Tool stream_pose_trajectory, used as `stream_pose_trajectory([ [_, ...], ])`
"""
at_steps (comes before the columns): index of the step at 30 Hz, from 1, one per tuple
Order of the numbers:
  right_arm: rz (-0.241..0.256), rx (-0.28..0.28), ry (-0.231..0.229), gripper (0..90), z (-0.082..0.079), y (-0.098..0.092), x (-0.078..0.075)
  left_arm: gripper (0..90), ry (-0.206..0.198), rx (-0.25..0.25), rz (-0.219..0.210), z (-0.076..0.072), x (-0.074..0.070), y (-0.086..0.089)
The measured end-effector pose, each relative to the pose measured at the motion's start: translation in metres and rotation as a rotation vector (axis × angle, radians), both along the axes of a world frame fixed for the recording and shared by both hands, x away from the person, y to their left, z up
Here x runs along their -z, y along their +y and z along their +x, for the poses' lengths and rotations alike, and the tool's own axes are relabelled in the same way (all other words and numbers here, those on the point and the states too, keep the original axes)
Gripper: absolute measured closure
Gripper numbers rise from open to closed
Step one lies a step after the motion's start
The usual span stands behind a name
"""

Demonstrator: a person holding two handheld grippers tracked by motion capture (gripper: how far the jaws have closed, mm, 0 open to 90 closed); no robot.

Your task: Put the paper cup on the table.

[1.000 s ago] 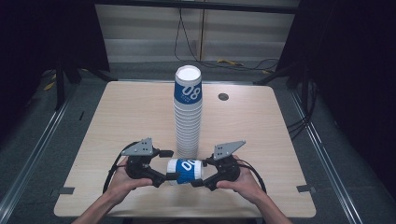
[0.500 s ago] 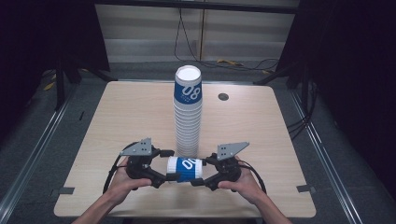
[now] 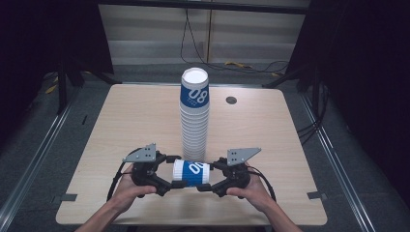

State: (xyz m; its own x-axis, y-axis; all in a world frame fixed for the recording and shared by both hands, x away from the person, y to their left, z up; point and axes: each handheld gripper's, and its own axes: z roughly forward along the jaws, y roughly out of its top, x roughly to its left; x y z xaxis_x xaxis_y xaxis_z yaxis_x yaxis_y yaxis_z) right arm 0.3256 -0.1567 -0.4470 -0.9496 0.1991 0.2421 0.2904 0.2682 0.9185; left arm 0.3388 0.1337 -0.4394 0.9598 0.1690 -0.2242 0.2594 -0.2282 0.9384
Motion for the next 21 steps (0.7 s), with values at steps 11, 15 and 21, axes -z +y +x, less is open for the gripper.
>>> stream_pose_trajectory([
  [11,0.038,0.007,0.006,29.6,0.0006,0.0007,0.0001,11.0,-0.004,0.002,0.004,-0.0002,0.0013,-0.0007],
  [15,0.049,0.011,0.005,29.6,0.0004,0.0007,-0.0005,10.8,-0.005,0.005,-0.005,-0.0003,0.0021,-0.0015],
  [21,0.062,0.007,0.014,29.5,0.0007,0.0009,0.0011,11.0,0.001,0.010,-0.001,-0.0002,0.0023,-0.0025],
])
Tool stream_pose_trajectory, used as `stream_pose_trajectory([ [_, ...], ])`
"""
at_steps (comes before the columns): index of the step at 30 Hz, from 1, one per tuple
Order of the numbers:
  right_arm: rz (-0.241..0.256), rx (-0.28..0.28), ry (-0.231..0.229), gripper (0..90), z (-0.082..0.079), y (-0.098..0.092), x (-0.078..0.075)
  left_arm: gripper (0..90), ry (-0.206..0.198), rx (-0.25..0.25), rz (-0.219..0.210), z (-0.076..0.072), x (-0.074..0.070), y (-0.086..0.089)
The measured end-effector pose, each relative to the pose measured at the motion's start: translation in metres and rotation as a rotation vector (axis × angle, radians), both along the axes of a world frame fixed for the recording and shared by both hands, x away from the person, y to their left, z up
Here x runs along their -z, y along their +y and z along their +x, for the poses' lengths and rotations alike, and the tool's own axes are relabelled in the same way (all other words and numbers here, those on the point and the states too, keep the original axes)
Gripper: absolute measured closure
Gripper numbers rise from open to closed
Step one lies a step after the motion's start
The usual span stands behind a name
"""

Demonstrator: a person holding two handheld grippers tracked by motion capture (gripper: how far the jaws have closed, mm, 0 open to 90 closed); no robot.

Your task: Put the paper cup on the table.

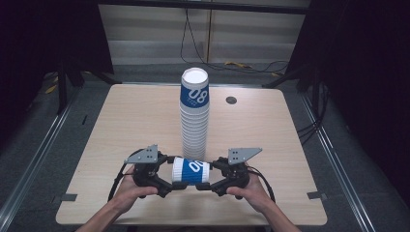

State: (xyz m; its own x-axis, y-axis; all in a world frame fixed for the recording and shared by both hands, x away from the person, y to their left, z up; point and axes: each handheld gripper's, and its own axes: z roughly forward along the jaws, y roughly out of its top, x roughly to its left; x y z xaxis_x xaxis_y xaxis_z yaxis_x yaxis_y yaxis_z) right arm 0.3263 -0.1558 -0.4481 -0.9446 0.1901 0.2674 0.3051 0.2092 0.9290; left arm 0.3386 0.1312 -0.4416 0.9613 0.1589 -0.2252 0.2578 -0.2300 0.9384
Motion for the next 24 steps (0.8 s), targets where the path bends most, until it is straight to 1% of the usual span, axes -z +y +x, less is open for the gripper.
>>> stream_pose_trajectory([
  [2,0.001,-0.002,0.003,29.4,0.0004,-0.0003,0.0001,11.5,-0.001,0.004,0.007,0.0004,-0.0010,0.0001],
  [3,-0.005,-0.005,0.016,29.4,0.0006,-0.0006,0.0000,11.9,-0.006,0.007,0.011,0.0003,-0.0014,-0.0002],
  [4,-0.013,-0.007,0.016,29.3,0.0008,-0.0006,-0.0001,12.2,-0.004,0.003,0.013,-0.0001,-0.0015,-0.0009],
  [7,-0.024,-0.005,0.010,29.2,0.0004,-0.0004,-0.0001,13.2,-0.014,0.010,0.026,0.0003,-0.0017,-0.0003],
  [9,-0.034,-0.004,0.017,27.8,0.0000,-0.0001,-0.0004,14.0,-0.014,0.018,0.026,0.0006,-0.0011,0.0003],
  [11,-0.060,0.014,0.019,24.6,0.0004,0.0002,-0.0001,16.6,-0.015,0.028,0.024,0.0002,-0.0005,0.0000],
  [12,-0.070,0.012,0.023,23.7,0.0006,0.0001,0.0000,16.9,-0.016,0.031,0.027,0.0000,-0.0002,-0.0001],
  [15,-0.073,0.018,0.026,22.7,0.0008,0.0002,-0.0002,17.7,-0.018,0.033,0.026,0.0000,-0.0002,-0.0003],
  [20,-0.093,0.024,0.018,19.9,0.0001,0.0002,-0.0004,18.0,-0.014,0.025,0.029,0.0004,-0.0007,0.0012],
  [22,-0.103,0.029,0.015,20.6,-0.0003,0.0003,-0.0006,17.9,-0.007,0.024,0.034,0.0014,-0.0014,0.0028],
  [24,-0.108,0.036,0.019,20.2,-0.0003,0.0002,-0.0002,17.9,-0.012,0.020,0.047,0.0028,-0.0033,0.0035],
])
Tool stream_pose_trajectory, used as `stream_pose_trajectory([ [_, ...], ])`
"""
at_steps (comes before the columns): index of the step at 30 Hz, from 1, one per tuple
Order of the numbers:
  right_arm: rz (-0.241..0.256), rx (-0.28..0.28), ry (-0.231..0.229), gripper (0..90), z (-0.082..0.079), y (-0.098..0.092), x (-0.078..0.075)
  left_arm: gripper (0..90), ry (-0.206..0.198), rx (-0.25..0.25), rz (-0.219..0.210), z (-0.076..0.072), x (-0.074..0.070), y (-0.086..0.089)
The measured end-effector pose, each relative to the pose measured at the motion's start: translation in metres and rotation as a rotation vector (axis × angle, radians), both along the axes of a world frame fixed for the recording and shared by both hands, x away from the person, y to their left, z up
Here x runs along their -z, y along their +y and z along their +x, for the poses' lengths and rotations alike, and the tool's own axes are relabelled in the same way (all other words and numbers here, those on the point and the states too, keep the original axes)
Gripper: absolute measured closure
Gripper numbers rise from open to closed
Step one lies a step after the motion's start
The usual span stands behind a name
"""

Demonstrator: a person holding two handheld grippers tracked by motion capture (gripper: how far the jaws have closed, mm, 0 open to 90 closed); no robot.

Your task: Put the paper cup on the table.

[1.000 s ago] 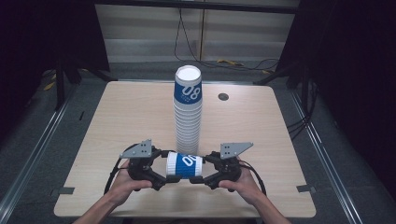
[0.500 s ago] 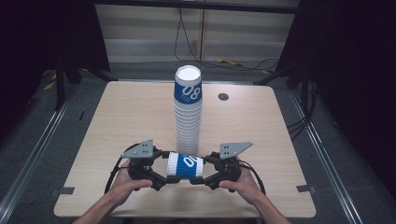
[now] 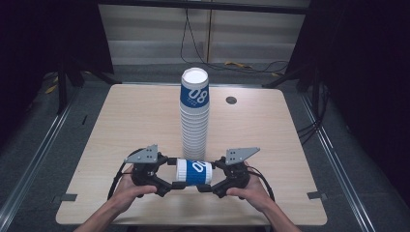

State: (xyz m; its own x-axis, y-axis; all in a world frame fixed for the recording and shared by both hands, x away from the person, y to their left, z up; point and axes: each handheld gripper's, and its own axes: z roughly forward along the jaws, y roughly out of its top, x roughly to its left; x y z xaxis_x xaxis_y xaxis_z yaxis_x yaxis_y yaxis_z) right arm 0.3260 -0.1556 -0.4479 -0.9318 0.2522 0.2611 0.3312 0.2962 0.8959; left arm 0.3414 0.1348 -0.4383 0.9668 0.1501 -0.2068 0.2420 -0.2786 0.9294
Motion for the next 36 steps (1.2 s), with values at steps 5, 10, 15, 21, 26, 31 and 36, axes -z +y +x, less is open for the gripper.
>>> stream_pose_trajectory([
  [5,-0.029,0.032,-0.011,18.1,0.000,-0.001,-0.001,18.1,0.012,-0.009,0.007,0.001,-0.006,0.005],
  [10,-0.059,0.048,-0.007,19.0,-0.002,-0.006,-0.001,17.9,0.013,-0.018,0.042,-0.002,-0.008,0.010],
  [15,-0.070,0.061,-0.009,18.9,-0.007,-0.011,-0.001,18.0,0.038,-0.044,0.052,0.001,-0.009,0.016],
  [21,-0.092,0.105,-0.010,19.0,-0.010,-0.023,-0.002,17.9,0.093,-0.029,0.114,0.000,-0.007,0.016],
  [26,-0.078,0.167,0.000,19.5,-0.007,-0.035,-0.001,17.9,0.097,-0.058,0.175,0.004,-0.010,0.020],
  [31,-0.116,0.246,0.028,19.0,-0.001,-0.048,0.000,18.0,0.152,-0.107,0.210,0.009,-0.012,0.032],
  [36,-0.137,0.299,0.055,20.5,0.004,-0.060,0.004,18.0,0.173,-0.117,0.228,0.015,-0.008,0.039],
])
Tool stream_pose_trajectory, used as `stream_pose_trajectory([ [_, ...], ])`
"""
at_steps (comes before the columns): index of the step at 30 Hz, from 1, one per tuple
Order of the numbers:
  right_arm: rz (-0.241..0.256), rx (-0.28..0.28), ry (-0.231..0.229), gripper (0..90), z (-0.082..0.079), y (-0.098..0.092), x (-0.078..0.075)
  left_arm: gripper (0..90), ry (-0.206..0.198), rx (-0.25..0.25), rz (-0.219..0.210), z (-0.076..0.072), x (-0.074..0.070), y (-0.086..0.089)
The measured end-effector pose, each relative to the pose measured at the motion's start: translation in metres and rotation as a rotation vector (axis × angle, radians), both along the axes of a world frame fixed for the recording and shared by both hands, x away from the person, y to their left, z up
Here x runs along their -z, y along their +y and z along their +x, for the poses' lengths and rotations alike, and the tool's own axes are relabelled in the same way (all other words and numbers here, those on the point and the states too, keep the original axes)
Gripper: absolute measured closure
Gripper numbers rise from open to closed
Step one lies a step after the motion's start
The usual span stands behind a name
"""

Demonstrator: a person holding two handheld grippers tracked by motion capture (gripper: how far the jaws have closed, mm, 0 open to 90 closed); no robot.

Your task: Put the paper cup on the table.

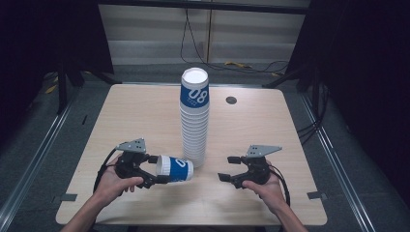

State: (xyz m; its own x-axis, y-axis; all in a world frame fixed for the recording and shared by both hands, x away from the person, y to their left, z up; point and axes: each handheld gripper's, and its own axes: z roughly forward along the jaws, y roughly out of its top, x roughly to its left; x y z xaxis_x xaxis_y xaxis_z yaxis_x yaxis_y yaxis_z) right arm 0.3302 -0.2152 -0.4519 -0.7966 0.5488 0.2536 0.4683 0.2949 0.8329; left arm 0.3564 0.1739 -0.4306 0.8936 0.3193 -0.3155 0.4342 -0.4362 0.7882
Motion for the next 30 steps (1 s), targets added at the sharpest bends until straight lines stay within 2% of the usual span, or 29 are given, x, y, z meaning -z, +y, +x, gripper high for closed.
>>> stream_pose_trajectory([
  [6,-0.001,0.027,0.002,20.6,0.001,-0.003,0.001,17.9,-0.008,0.001,0.043,0.002,-0.002,0.009],
  [9,0.000,0.021,0.004,20.7,0.001,-0.002,0.002,17.9,-0.007,-0.024,0.057,0.005,-0.007,0.012],
  [10,-0.005,0.023,0.004,21.1,0.001,-0.002,0.003,17.9,-0.018,-0.034,0.065,0.007,-0.009,0.013],
  [13,-0.002,0.025,0.006,22.2,0.002,-0.003,0.003,17.9,-0.046,-0.067,0.116,0.010,-0.014,0.016],
  [16,0.000,0.029,0.007,22.1,0.002,-0.004,0.003,17.9,-0.047,-0.094,0.142,0.014,-0.018,0.023],
  [19,0.001,0.030,0.009,22.0,0.003,-0.005,0.003,17.6,-0.048,-0.117,0.203,0.017,-0.020,0.028],
  [23,-0.002,0.031,0.013,21.8,0.002,-0.003,0.003,17.7,-0.057,-0.166,0.223,0.024,-0.020,0.035],
  [27,-0.009,0.042,0.008,19.8,0.001,-0.004,0.003,17.6,-0.065,-0.183,0.289,0.030,-0.018,0.039],
  [30,-0.017,0.050,0.011,19.4,0.000,-0.003,0.002,17.5,-0.066,-0.199,0.308,0.034,-0.020,0.043],
])
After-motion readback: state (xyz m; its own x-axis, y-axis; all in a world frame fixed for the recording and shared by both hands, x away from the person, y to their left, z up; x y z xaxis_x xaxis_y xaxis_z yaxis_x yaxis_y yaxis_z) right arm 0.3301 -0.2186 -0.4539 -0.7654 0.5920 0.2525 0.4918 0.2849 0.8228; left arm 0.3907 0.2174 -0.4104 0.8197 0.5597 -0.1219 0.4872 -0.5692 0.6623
